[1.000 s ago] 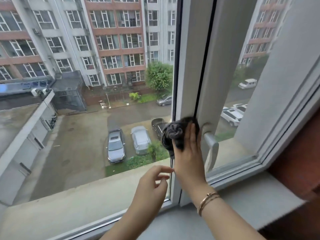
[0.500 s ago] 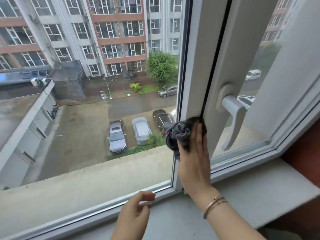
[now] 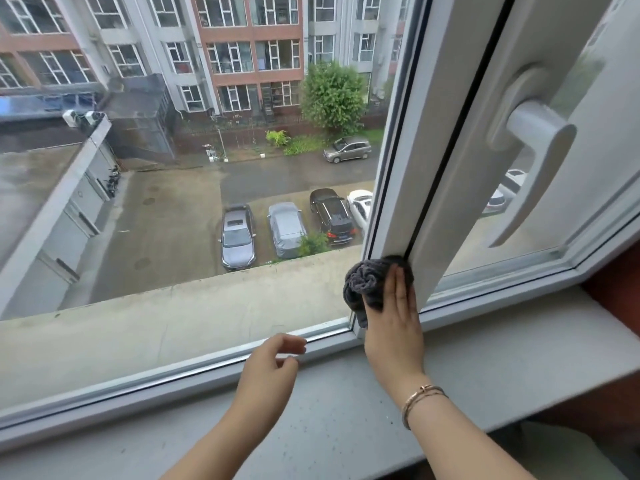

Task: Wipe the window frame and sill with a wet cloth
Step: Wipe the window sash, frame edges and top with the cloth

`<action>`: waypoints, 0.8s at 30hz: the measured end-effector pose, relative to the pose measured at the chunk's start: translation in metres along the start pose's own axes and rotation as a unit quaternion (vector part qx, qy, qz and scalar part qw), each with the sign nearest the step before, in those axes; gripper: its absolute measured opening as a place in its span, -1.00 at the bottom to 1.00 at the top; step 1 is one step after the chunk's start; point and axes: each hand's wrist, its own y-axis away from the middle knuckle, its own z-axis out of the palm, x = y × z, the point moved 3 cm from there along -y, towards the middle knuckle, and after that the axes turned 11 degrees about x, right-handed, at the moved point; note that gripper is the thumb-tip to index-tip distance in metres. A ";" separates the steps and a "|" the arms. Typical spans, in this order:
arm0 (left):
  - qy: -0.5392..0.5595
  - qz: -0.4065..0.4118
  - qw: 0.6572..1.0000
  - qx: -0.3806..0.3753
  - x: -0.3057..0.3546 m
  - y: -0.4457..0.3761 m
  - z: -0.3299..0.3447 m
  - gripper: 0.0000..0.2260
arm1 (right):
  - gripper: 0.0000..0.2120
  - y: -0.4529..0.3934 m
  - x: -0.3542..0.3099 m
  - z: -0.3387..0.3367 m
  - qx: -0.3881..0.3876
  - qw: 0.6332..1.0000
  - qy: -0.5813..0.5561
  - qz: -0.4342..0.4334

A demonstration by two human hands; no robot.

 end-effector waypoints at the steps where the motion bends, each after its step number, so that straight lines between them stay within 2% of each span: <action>1: 0.001 0.000 1.000 -0.002 0.001 -0.001 0.001 -0.68 | -0.47 0.000 -0.001 -0.003 0.002 1.000 -0.007 0.010; 6: 0.013 -0.002 1.000 -0.013 0.003 -0.001 0.004 -0.69 | -0.40 -0.045 0.001 -0.046 0.087 0.993 -0.070 0.037; 10: 0.018 -0.012 1.000 -0.015 0.000 -0.002 0.008 -0.68 | -0.31 -0.073 0.004 -0.053 0.119 0.991 -0.045 0.041; 13: 0.024 -0.024 0.999 -0.011 -0.003 -0.005 0.012 -0.68 | -0.38 -0.046 0.003 -0.023 0.084 0.996 -0.020 0.017; 18: 0.020 -0.036 0.999 -0.012 -0.016 -0.008 0.018 -0.69 | -0.47 0.035 0.000 0.034 -0.062 0.998 0.030 -0.013; 24: 0.034 -0.061 0.998 -0.009 -0.027 -0.006 0.023 -0.73 | -0.45 0.064 -0.008 0.048 -0.141 0.989 0.022 0.031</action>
